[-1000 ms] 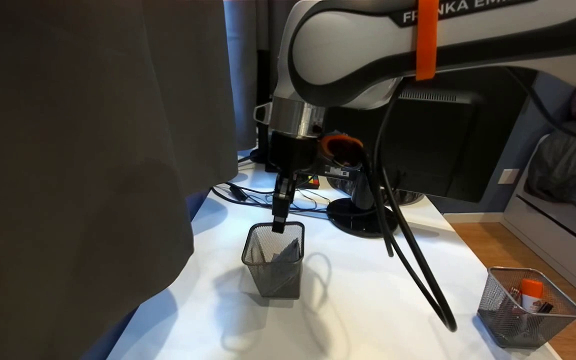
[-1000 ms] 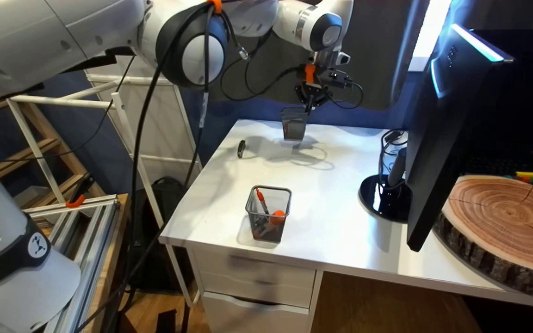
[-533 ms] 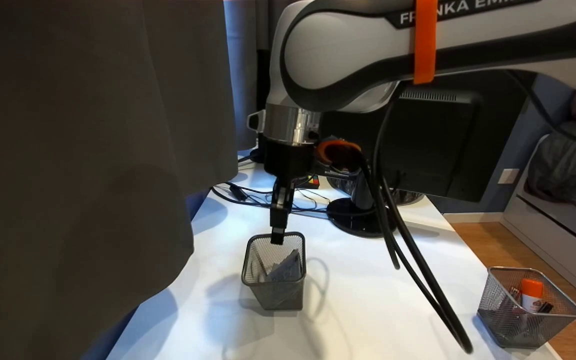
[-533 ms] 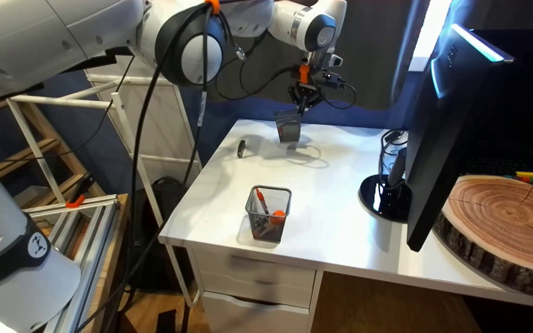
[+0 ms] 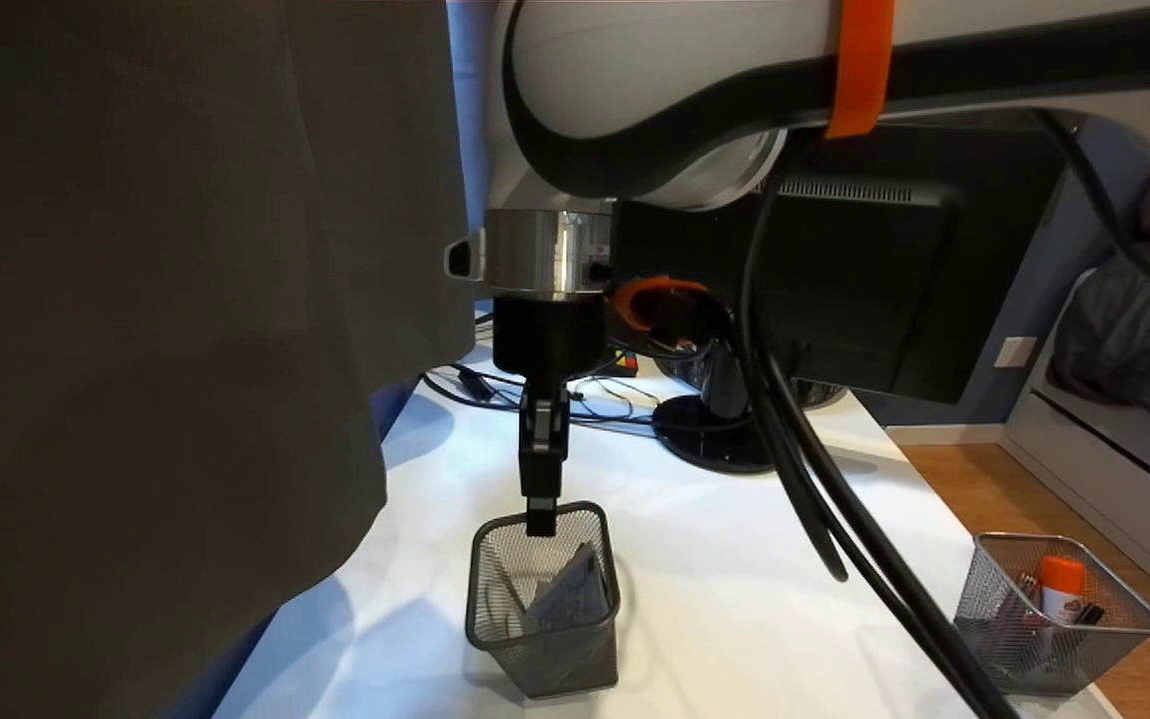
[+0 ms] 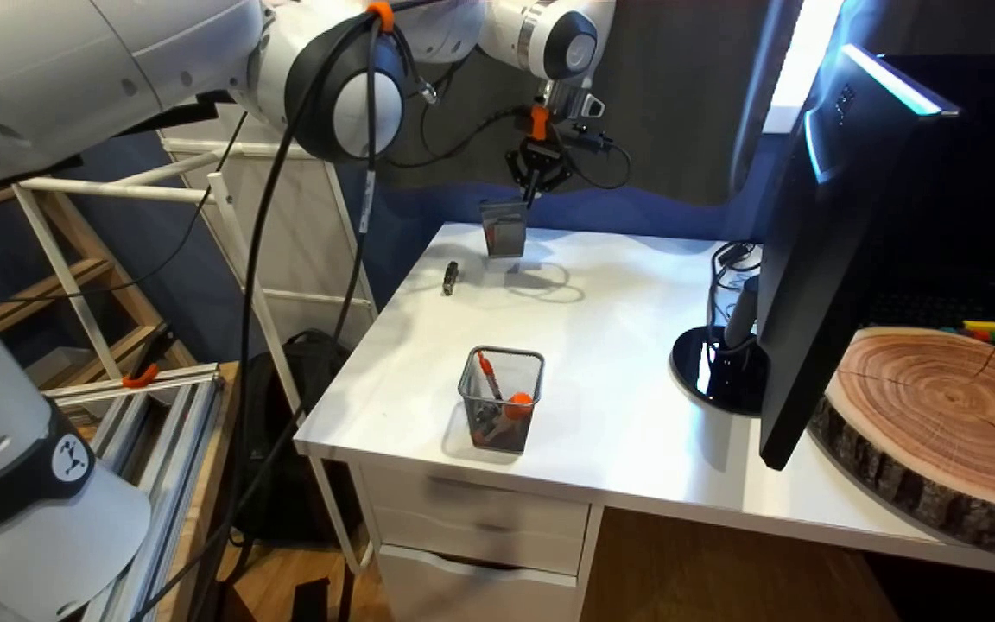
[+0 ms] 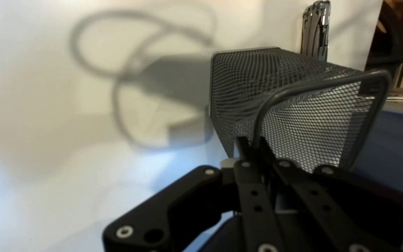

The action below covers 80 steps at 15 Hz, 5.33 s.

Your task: Move the empty pens and pencils desktop storage organiser to the left

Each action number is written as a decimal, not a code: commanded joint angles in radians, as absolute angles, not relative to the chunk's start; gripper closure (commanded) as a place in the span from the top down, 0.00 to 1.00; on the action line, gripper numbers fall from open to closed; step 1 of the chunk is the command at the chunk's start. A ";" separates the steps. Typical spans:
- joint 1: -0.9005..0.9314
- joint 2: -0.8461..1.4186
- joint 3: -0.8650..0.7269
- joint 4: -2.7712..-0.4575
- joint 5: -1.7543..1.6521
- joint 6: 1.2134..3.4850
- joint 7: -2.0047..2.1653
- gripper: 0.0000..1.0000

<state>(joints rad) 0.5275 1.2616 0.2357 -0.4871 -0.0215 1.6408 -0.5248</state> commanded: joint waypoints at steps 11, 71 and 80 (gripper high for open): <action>0.493 1.338 0.357 -0.443 0.124 1.811 -0.926 0.02; 0.611 1.400 0.300 -0.418 0.129 1.760 -0.768 0.02; 0.613 1.397 0.343 -0.441 0.167 2.026 -0.749 0.02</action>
<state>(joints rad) 0.6129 1.3838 0.3098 -0.4546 0.1370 2.0033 -0.7606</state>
